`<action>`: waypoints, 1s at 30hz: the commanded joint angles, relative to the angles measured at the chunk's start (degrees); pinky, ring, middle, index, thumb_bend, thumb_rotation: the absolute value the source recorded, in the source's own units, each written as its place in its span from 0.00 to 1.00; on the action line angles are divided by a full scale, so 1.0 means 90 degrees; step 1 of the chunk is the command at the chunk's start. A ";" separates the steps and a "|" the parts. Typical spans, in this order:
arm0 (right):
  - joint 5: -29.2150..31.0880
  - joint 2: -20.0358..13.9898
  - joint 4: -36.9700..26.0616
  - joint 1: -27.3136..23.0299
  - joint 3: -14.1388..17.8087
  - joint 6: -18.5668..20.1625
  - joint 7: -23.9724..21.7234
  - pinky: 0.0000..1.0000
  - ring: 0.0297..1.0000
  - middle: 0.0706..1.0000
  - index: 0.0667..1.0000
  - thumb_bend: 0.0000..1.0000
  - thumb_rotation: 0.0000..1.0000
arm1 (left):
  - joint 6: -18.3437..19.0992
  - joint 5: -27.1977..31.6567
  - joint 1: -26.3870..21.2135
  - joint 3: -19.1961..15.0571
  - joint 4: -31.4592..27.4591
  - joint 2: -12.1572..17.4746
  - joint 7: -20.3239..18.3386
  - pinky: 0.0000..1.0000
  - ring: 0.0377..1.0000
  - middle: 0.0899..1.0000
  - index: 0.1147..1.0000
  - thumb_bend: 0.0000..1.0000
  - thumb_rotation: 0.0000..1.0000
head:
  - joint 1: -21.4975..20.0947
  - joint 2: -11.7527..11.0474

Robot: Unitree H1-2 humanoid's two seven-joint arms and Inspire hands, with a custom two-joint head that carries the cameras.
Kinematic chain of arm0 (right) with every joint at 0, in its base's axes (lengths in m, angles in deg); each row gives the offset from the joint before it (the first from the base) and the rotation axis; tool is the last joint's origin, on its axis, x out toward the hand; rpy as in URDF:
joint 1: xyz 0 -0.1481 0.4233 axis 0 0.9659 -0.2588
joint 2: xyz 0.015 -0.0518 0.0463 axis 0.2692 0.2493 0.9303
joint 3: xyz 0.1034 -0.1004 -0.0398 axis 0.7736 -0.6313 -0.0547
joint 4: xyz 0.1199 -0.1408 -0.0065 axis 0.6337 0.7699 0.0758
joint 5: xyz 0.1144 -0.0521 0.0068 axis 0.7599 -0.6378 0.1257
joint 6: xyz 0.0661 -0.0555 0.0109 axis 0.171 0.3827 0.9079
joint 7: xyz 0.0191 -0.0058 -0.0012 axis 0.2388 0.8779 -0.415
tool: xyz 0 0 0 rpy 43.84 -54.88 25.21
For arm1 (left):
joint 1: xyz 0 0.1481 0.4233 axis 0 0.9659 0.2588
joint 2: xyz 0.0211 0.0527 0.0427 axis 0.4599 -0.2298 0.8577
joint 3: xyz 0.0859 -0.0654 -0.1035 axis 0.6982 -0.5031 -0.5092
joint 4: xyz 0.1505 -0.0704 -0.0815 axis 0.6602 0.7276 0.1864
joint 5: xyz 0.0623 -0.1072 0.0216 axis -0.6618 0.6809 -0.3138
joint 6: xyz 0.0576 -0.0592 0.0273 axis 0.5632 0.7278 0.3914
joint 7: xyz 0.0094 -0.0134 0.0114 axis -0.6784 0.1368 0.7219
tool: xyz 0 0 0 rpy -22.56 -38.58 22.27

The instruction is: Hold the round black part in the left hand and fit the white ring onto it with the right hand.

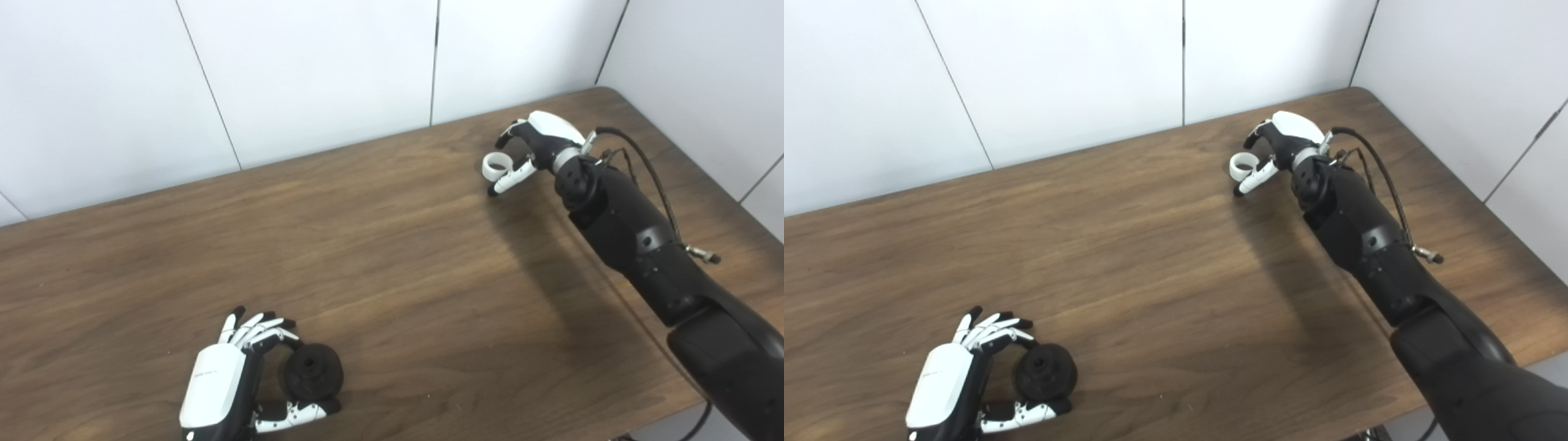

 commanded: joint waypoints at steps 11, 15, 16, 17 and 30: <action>-0.0107 -0.0105 0.0216 -0.0548 -0.0005 0.0027 0.0095 0.93 0.99 0.93 0.70 0.77 0.29 | 0.0300 -0.0166 0.0259 -0.0051 0.0137 0.0156 -0.0308 1.00 0.85 0.72 0.42 0.52 0.05 | -0.0012 0.0028; -0.0079 -0.0079 0.0239 -0.0581 0.0010 0.0028 0.0100 0.93 0.99 0.93 0.69 0.77 0.28 | 0.0319 -0.0180 0.0267 -0.0053 0.0132 0.0141 -0.0312 1.00 0.85 0.72 0.42 0.52 0.05 | -0.0007 0.0033; -0.0080 -0.0074 0.0227 -0.0582 0.0014 0.0032 0.0094 0.92 0.99 0.93 0.68 0.77 0.28 | 0.0310 -0.0166 0.0269 -0.0054 0.0135 0.0138 -0.0307 1.00 0.85 0.72 0.42 0.52 0.05 | -0.0003 0.0039; -0.0084 -0.0068 0.0218 -0.0584 0.0013 0.0036 0.0086 0.92 0.99 0.93 0.68 0.77 0.28 | 0.0309 -0.0162 0.0269 -0.0055 0.0135 0.0136 -0.0307 1.00 0.85 0.72 0.42 0.52 0.05 | -0.0003 0.0039; -0.0221 -0.0039 0.0142 -0.0576 0.0017 0.0058 -0.0084 0.92 1.00 0.93 0.49 0.56 0.18 | 0.0327 -0.0135 0.0275 -0.0062 0.0077 0.0143 -0.0371 1.00 0.85 0.72 0.42 0.52 0.05 | 0.0007 0.0073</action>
